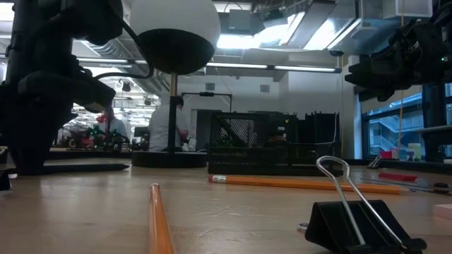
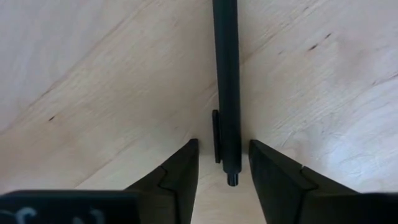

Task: Pick and place office supplies into organizer
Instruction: Put the black pen into the black desk organizer

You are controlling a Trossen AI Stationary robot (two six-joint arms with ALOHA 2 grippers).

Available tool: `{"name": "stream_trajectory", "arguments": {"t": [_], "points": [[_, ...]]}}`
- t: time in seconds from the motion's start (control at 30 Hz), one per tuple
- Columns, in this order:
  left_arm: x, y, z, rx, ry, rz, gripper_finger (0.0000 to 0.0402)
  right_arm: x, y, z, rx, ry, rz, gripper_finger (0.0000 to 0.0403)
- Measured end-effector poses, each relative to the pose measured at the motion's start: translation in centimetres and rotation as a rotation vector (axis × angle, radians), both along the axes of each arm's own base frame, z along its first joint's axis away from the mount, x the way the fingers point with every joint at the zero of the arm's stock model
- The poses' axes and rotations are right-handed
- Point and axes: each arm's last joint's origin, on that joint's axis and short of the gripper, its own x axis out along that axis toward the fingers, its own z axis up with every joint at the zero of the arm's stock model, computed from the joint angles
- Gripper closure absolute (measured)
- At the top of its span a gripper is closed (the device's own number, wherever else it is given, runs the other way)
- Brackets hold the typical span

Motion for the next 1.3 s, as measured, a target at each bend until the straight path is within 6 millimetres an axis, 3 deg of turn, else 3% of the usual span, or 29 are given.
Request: {"name": "stream_trajectory", "arguments": {"t": [0.77, 1.3], "points": [[-0.01, 0.07, 0.01, 0.059, -0.021, -0.05, 0.0315, 0.0, 0.0, 0.01, 0.0, -0.001, 0.0, 0.0241], [0.03, 0.12, 0.02, 0.072, -0.024, -0.281, 0.0348, 0.0, 0.0, 0.0, 0.0, 0.0, 0.0, 0.0241]]}}
